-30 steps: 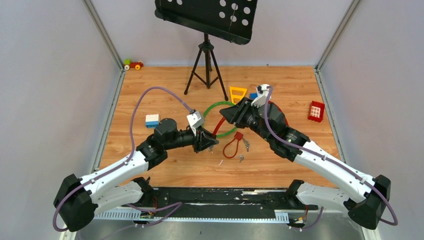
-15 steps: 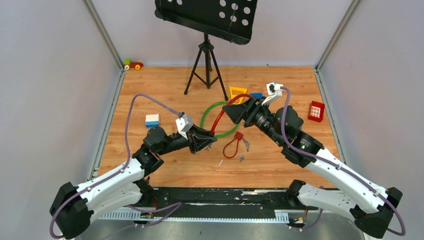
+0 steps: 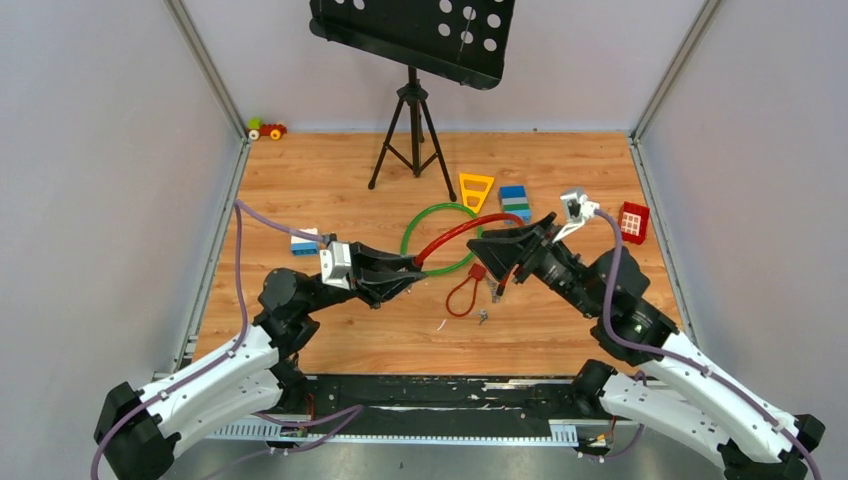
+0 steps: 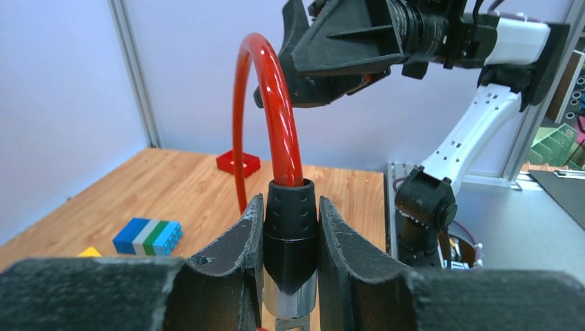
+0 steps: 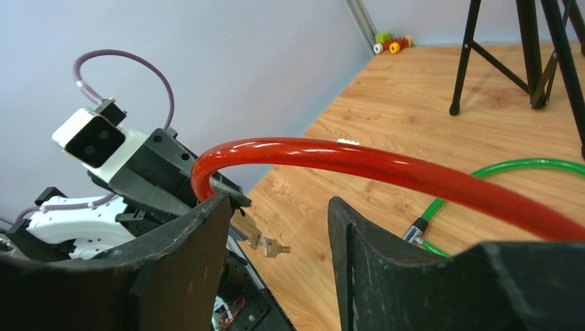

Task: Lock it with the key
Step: Lock the lock.

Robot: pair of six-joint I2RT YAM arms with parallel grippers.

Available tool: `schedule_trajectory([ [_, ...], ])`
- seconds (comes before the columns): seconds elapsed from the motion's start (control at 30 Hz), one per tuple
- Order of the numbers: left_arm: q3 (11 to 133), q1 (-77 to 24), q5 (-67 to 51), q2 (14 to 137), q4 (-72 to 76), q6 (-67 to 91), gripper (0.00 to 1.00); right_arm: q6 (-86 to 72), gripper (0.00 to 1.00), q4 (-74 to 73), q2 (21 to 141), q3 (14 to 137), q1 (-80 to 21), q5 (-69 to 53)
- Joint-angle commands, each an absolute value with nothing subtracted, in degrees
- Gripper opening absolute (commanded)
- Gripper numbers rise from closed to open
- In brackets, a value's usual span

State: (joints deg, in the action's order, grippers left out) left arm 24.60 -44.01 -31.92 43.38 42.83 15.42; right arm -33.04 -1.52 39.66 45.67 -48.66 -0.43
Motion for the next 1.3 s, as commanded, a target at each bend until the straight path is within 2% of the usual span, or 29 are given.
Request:
schedule_trajectory([
  [0.0,28.0,-43.9,-30.6,42.1,53.3,16.7,0.00,-28.5,0.55,2.8,34.8,44.1,-48.5,-2.0],
  [0.17,29.6,-43.9,-29.9,42.7,58.0,20.0,0.00,-27.3,0.55,4.4,34.2,43.7,-48.5,-4.5],
  [0.37,31.1,-43.9,-28.4,42.9,62.0,23.2,0.00,-26.6,0.55,7.4,37.2,45.5,-48.5,-13.3],
  [0.9,30.8,-43.9,-27.8,41.8,58.0,22.2,0.00,-25.9,0.55,10.0,41.9,49.9,-48.5,-21.4],
  [1.03,30.8,-43.9,-29.0,42.1,57.8,22.1,0.00,-27.9,0.62,12.9,42.1,49.6,-48.5,-18.1],
  [1.27,30.0,-43.9,-30.3,41.8,58.1,23.0,0.00,-39.2,0.69,30.1,45.7,45.8,-48.5,-8.8],
])
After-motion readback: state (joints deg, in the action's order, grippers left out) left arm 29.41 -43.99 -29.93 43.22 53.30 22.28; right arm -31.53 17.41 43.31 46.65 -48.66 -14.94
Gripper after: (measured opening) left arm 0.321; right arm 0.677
